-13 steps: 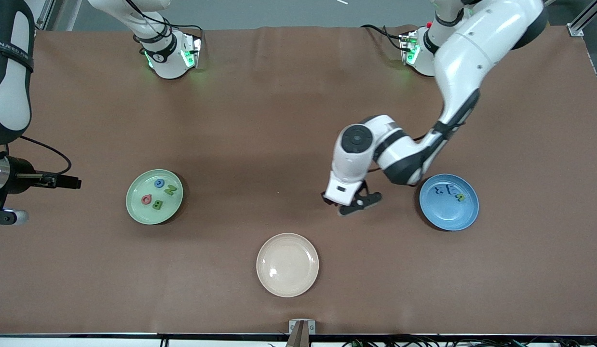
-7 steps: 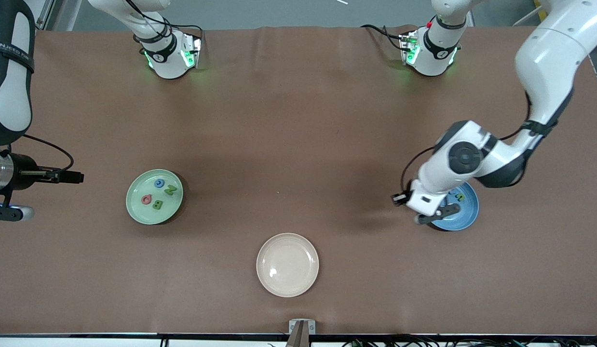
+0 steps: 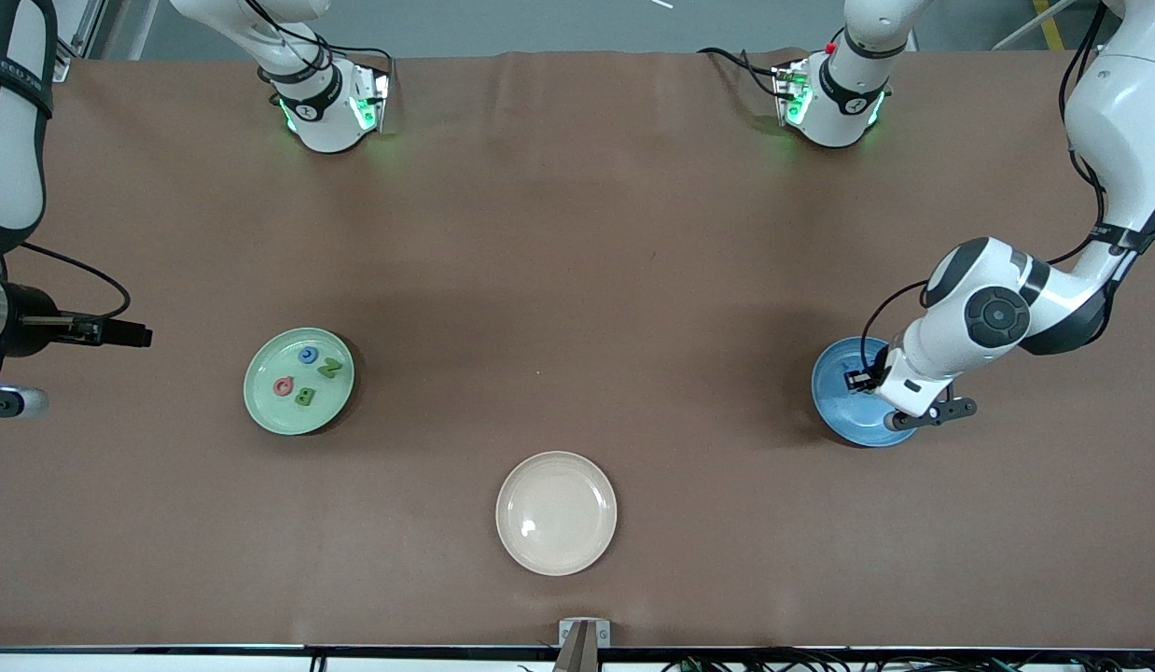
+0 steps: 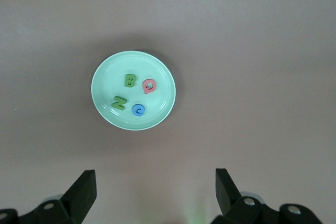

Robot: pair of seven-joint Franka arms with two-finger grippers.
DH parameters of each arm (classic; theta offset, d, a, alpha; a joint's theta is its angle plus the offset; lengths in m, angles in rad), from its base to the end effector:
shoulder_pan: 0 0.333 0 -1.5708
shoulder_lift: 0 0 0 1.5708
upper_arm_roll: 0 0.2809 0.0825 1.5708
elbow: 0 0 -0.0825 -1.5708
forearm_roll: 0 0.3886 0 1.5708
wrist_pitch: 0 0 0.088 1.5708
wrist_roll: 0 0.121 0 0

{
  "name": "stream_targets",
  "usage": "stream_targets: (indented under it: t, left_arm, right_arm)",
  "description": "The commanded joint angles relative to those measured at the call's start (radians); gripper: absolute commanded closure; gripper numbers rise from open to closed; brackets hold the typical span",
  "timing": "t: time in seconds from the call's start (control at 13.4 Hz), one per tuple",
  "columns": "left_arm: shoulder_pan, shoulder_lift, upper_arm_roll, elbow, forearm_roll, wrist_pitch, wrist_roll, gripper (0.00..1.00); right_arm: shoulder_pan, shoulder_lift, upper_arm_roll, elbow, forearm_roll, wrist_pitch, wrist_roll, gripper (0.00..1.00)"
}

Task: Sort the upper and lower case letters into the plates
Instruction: 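Carry the green e onto the blue plate and open the left gripper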

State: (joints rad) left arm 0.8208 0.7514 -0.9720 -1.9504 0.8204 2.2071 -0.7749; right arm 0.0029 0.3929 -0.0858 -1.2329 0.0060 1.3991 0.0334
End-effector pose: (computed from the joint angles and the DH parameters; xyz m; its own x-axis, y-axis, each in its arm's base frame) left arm 0.5882 -0.0625 0.1820 0.9823 0.1856 -0.0253 0.1846 -0.9822 -0.0355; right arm 0.6333 -0.0427 0.4850 0.9683 -0.1139 -0.2224 -0.1090 -0.9935 0.0343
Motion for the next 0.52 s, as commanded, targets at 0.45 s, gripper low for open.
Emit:
stream_targets:
  t: [0.45]
  left_arm:
    - [-0.045,0.046,0.093,-0.001,0.121,0.085,0.006,0.8]
  right_arm:
    - [-0.014,-0.163,0.012,-0.186,0.015,0.1,-0.007,0.0]
